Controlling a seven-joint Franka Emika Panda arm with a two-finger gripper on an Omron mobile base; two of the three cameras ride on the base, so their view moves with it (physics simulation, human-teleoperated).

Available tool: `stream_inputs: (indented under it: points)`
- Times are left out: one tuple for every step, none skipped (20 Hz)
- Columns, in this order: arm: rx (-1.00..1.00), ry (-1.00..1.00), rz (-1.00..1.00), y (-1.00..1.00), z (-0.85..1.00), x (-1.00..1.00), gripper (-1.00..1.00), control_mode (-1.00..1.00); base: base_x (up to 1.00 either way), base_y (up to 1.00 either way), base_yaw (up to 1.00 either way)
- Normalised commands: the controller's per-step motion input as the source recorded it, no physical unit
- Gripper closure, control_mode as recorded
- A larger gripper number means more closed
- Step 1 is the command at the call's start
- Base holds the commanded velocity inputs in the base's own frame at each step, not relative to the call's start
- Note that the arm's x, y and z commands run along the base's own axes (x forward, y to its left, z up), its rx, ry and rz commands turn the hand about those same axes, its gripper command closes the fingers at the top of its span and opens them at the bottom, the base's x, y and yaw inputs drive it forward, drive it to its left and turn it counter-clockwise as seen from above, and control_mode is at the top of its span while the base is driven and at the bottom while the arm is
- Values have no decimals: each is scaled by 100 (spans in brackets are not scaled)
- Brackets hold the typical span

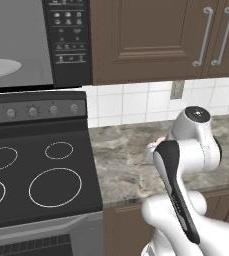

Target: Pick the mug from the counter and place it inside the microwave. Then close the microwave.

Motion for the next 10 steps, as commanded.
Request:
stream_inputs:
  points:
    - [0,-9,0,0,19,-19,100,-100,0,0,0]
    - [0,-9,0,1,24,-18,100,-100,0,0,0]
    - [0,-11,0,9,49,-29,100,-100,0,0,0]
    - [0,-8,0,11,51,-31,100,-100,0,0,0]
    - [0,-5,0,10,45,-31,100,-100,0,0,0]
    - [0,-4,0,7,40,-29,100,-100,0,0,0]
    - [0,0,0,4,31,-24,100,-100,0,0,0]
    - [0,-1,0,0,23,-21,100,-100,0,0,0]
    - [0,-2,0,0,13,-18,100,-100,0,0,0]
    - [0,-2,0,1,1,-13,100,-100,0,0,0]
